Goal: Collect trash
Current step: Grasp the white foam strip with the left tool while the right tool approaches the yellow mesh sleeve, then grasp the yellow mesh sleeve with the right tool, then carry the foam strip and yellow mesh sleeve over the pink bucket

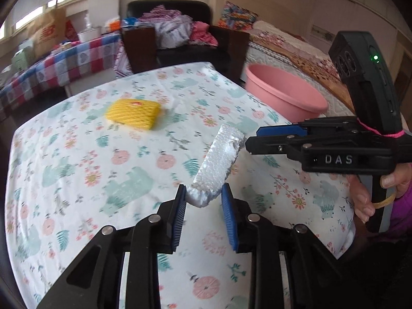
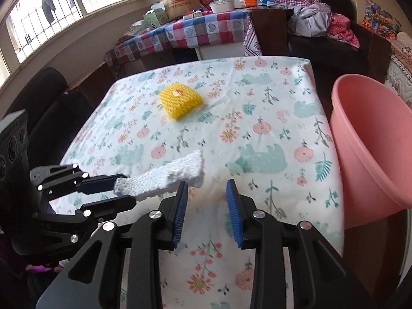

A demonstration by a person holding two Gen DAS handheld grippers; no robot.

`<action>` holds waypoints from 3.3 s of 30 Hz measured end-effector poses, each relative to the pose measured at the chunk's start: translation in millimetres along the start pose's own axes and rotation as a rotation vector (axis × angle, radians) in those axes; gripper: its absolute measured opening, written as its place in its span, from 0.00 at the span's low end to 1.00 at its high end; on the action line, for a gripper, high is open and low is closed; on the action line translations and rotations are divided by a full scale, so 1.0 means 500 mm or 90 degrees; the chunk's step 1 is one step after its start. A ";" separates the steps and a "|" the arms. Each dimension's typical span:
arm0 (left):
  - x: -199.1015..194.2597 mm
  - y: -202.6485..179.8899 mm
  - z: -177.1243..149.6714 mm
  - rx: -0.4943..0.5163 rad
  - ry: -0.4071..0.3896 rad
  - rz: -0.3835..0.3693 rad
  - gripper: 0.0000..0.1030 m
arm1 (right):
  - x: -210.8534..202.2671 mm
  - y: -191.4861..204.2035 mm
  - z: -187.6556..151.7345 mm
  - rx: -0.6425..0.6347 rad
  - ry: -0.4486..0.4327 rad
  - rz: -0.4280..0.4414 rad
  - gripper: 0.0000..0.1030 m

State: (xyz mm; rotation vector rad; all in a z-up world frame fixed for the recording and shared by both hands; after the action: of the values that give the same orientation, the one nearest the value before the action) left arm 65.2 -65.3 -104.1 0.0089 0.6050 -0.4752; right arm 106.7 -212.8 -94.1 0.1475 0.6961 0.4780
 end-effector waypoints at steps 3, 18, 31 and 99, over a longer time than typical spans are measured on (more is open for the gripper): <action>-0.035 0.035 0.003 -0.037 -0.024 0.032 0.26 | 0.022 0.013 0.025 0.007 -0.013 0.020 0.31; -0.126 0.182 -0.039 -0.186 -0.067 0.142 0.26 | 0.188 0.118 0.109 -0.084 -0.013 0.029 0.47; -0.138 0.202 -0.047 -0.218 -0.079 0.142 0.26 | 0.285 0.139 0.105 -0.228 0.011 -0.074 0.30; 0.188 -0.287 0.263 -0.008 -0.112 -0.016 0.26 | -0.265 -0.335 0.050 0.166 -0.236 -0.245 0.19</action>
State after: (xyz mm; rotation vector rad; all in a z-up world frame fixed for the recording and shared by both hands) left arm 142.3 -252.5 -28.4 -0.0519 0.4350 -0.4917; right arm 97.1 -422.0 -46.1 0.3303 0.4035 -0.0144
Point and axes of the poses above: each gripper's, at about its wrist camera, not at the fingertips, and x roughly the way its jaws point, y to its left, z to its top, the point moved 5 cm from there along x, roughly the way its jaws point, and after that the axes turned 14 degrees about -y, right-handed, at the moved point
